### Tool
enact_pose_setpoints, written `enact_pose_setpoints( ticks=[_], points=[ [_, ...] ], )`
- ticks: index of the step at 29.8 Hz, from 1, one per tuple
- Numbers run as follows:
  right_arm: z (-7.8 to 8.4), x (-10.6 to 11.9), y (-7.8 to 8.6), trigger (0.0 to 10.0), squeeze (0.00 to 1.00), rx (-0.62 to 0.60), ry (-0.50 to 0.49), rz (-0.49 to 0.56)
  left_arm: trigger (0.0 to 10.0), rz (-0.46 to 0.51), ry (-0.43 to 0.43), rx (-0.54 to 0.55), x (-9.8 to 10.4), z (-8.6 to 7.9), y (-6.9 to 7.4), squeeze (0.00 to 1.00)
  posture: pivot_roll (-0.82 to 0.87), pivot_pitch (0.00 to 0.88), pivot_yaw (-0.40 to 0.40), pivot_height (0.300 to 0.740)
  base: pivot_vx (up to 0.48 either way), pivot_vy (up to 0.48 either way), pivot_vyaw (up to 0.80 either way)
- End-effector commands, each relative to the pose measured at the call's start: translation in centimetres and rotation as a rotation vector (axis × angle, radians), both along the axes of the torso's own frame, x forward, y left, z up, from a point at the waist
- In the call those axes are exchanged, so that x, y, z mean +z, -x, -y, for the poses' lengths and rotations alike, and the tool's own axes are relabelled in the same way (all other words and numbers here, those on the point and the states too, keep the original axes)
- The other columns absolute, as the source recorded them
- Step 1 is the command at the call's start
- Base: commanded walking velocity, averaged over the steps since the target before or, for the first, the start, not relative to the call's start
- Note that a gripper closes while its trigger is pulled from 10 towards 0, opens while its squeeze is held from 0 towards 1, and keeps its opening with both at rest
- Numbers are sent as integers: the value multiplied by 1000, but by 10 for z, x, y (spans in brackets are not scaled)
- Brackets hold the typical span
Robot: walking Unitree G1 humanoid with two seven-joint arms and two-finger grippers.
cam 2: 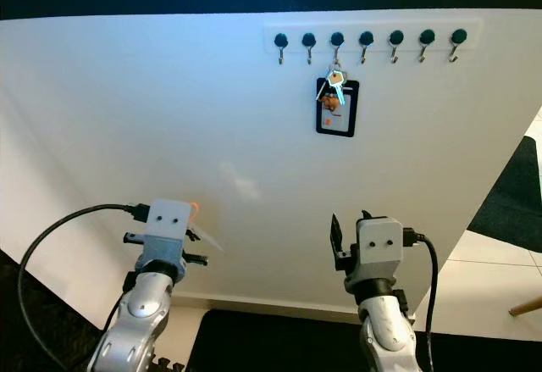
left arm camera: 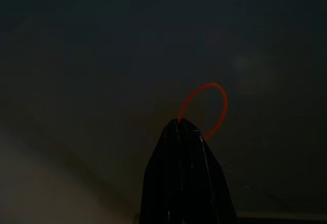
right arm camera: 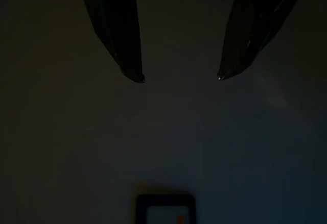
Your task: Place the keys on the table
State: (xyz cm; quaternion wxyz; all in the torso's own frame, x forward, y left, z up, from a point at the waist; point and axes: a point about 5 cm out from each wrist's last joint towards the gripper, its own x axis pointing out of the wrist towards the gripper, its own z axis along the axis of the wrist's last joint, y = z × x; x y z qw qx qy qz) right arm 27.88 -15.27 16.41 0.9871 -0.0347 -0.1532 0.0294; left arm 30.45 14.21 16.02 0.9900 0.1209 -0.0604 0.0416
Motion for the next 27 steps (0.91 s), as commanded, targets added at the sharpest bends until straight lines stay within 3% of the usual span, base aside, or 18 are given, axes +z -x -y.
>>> enact_pose_setpoints(
  ticks=[1, 27],
  points=[
    [4, -5, 2, 10000, 0, -15, -17, -21, 10000, -9, 11, -13, -3, 4, 0, 0, 14, 186, 91, 740, 0, 0, -775],
    [7, -8, 2, 10000, 0, -37, -19, -28, 10000, -14, 0, -35, -3, 6, -4, 0, 13, 191, 102, 740, 0, 0, -769]
  ],
)
